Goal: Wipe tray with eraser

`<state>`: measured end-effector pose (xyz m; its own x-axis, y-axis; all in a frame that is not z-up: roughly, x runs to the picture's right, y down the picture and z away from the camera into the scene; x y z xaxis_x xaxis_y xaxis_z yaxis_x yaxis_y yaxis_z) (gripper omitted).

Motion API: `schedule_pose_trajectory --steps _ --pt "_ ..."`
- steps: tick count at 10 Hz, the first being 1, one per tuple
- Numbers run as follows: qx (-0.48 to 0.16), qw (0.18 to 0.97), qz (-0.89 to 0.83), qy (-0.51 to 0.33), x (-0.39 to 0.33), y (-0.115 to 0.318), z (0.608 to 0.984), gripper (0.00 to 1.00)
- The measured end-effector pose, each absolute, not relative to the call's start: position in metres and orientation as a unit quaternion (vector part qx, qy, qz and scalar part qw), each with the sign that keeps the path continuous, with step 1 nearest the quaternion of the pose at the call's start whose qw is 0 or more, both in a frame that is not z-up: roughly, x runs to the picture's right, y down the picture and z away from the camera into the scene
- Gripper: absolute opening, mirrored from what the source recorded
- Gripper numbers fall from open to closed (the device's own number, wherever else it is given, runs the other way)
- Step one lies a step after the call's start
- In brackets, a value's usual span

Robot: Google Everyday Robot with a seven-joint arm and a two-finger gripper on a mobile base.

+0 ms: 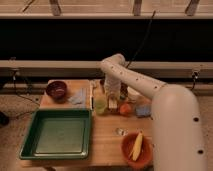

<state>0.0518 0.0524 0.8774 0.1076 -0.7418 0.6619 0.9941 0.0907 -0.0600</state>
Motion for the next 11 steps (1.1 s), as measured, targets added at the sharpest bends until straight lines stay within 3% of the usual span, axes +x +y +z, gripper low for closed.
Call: schedule_pose_trajectory --steps 5,11 --pt "-0.222 0.698 -0.638 -0.239 0.073 0.047 0.813 0.0" --pt "-0.218 0.651 -0.682 -0.254 0.05 0.123 0.733 0.0"
